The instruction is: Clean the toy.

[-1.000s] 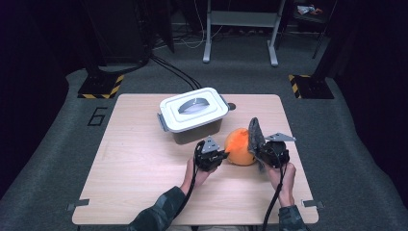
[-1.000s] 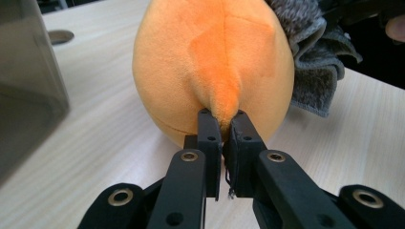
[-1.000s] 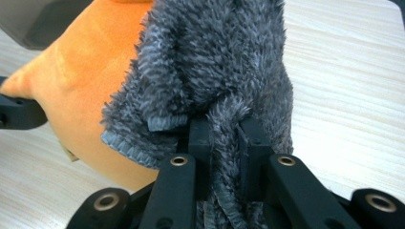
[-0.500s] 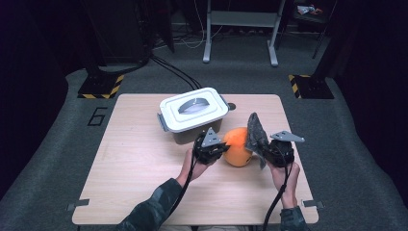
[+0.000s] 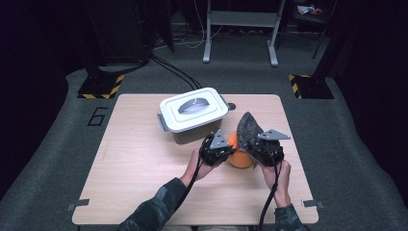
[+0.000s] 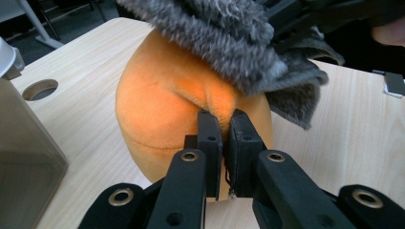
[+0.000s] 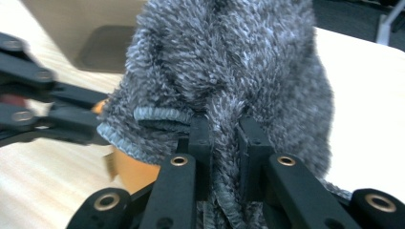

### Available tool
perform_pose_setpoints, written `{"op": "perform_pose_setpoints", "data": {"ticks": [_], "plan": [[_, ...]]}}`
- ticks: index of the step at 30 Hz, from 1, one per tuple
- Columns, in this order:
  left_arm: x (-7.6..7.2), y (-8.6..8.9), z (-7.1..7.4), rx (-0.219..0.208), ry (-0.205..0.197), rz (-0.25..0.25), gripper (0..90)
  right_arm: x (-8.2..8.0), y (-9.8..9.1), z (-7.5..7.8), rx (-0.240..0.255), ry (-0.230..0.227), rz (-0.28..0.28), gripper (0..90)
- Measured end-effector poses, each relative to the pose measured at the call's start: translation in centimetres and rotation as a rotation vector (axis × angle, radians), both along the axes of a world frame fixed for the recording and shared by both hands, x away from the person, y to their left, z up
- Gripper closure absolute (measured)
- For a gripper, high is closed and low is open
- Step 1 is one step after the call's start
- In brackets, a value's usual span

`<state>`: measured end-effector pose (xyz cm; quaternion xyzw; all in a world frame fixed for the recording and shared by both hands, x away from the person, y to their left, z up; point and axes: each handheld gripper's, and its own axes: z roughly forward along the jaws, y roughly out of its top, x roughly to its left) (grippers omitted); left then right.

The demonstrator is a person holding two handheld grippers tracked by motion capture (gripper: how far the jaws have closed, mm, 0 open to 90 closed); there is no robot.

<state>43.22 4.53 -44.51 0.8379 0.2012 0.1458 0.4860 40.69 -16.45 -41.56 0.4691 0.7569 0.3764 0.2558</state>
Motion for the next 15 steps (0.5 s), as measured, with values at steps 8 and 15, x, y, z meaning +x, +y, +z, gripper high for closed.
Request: {"op": "perform_pose_setpoints", "data": {"ticks": [8, 15], "plan": [[0.2, 0.5, -0.1, -0.001, 0.001, 0.011, 85.6, 1.9, -2.3, -2.0, -0.018, 0.072, -0.101, 79.0], [0.2, 0.6, -0.2, -0.014, -0.001, 0.016, 85.5, 0.8, -3.4, -1.2, 0.027, 0.035, -0.103, 78.9]]}}
